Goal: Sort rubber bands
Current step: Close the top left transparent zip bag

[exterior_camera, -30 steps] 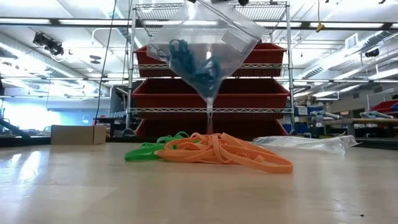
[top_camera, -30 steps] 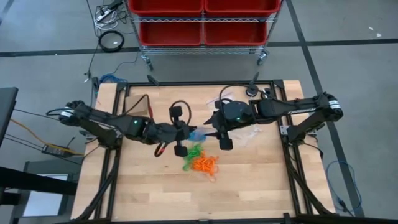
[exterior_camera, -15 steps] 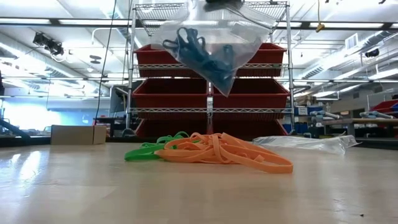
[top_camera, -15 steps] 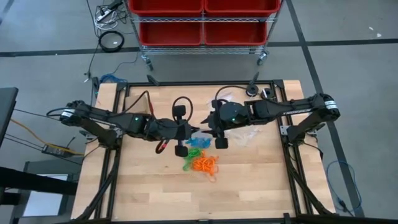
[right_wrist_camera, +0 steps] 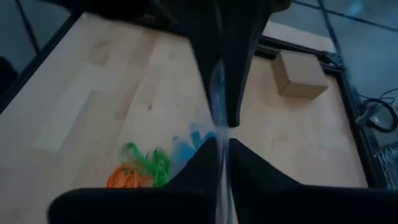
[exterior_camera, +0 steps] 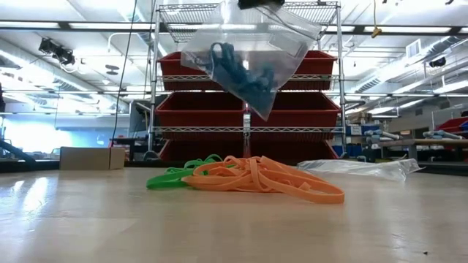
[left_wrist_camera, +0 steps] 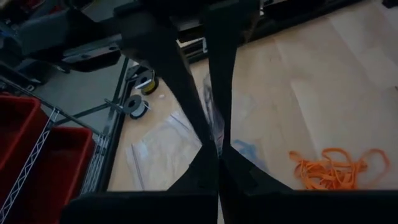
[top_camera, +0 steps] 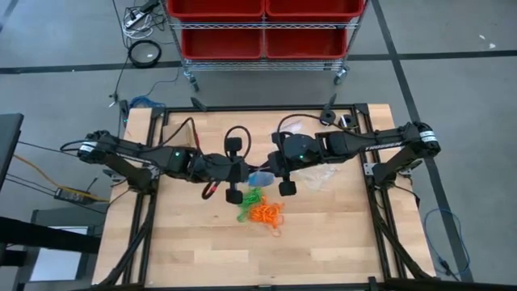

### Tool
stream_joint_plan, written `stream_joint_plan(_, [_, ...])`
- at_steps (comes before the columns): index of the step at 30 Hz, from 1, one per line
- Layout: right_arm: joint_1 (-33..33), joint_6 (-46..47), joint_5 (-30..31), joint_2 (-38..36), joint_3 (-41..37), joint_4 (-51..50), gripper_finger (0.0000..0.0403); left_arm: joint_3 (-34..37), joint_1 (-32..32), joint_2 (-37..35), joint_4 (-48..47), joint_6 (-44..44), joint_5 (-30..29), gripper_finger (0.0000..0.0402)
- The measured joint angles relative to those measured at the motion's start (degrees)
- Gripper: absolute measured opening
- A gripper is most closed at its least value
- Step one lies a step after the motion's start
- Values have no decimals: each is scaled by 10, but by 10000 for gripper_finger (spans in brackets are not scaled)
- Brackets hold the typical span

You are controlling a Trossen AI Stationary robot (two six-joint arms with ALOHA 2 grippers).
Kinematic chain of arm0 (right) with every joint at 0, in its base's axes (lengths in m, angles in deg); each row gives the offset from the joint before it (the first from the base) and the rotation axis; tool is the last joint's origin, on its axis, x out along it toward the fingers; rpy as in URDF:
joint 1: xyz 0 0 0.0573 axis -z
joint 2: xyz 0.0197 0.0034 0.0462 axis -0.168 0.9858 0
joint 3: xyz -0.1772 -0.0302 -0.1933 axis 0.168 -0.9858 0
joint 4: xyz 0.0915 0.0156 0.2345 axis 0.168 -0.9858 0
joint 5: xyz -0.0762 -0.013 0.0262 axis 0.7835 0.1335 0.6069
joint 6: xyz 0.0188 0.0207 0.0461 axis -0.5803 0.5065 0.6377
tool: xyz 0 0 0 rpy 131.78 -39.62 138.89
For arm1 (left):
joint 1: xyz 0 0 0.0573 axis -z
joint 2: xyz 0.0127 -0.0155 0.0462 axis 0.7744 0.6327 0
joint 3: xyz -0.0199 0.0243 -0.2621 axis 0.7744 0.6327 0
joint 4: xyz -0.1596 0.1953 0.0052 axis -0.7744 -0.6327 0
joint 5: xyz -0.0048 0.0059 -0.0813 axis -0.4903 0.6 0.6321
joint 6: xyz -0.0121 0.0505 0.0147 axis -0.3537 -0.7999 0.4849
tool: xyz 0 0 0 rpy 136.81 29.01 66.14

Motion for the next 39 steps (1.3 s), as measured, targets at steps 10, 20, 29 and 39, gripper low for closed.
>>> stream_joint_plan(10, [1, 2, -3, 1, 0, -12, 18, 0, 0, 0, -3, -3, 2, 0])
stream_joint_plan(20, [1, 4, 17, -1, 0, -48, 65, 0, 0, 0, -20, -3, -1, 0])
stream_joint_plan(29, [0, 5, 27, -1, 0, -80, 7, 0, 0, 0, -22, -3, -1, 0])
stream_joint_plan(39, [1, 17, 28, -2, 0, -116, 55, 0, 1, 0, -41, 0, -1, 0])
